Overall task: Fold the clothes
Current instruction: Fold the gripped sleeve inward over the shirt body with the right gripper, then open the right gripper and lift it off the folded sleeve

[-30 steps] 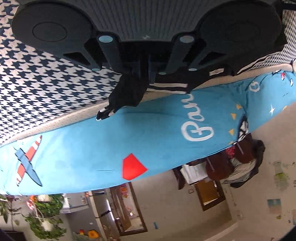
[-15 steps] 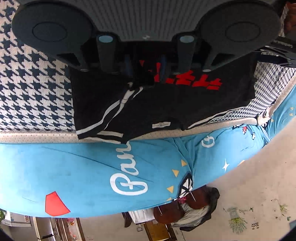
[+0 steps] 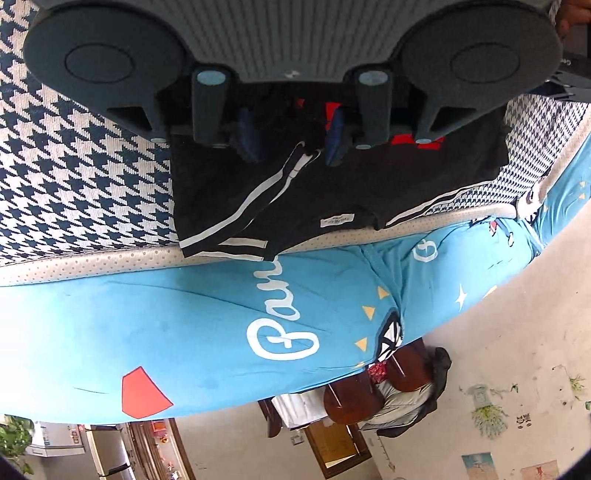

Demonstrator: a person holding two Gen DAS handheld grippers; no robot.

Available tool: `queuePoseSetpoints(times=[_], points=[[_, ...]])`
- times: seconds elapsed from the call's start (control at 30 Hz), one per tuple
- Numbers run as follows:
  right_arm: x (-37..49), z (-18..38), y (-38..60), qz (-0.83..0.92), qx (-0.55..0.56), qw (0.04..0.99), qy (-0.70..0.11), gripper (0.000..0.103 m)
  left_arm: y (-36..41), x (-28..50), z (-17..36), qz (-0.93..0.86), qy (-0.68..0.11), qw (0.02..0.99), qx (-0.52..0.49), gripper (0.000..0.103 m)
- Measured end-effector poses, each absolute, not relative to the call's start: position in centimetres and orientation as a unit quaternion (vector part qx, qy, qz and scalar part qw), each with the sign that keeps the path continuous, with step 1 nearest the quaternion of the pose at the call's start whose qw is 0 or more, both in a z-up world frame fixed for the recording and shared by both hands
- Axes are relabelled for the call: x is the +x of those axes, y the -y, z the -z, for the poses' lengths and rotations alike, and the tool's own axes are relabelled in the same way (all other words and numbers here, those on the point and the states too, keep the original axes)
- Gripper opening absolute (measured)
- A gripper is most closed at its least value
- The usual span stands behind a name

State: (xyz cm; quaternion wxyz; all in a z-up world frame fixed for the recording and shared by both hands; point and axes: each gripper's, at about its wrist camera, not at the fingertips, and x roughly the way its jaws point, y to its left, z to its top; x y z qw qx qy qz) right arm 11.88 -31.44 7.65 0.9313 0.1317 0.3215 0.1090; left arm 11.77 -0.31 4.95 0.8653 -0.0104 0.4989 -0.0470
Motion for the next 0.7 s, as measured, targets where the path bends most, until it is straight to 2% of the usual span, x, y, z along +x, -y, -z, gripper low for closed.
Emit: queuePoseSetpoints(times=[0.43,0.6,0.7], points=[[14.6,-6.2,27.6,-0.140,0.152,0.929,-0.308,0.046,-0.1,11.7,-4.7,0.044,-0.497,0.867,0.000,0.103],[14.0,-6.9,27.8,-0.133,0.146,0.932,-0.303,0.062,-0.7,11.8,-4.8,0.041,-0.497,0.867,-0.008,0.103],[13.5,-7.2,28.8,-0.092,0.138,0.937,-0.308,0.063,-0.8,11.9,-4.9,0.037,-0.495,0.868,-0.010,0.103]])
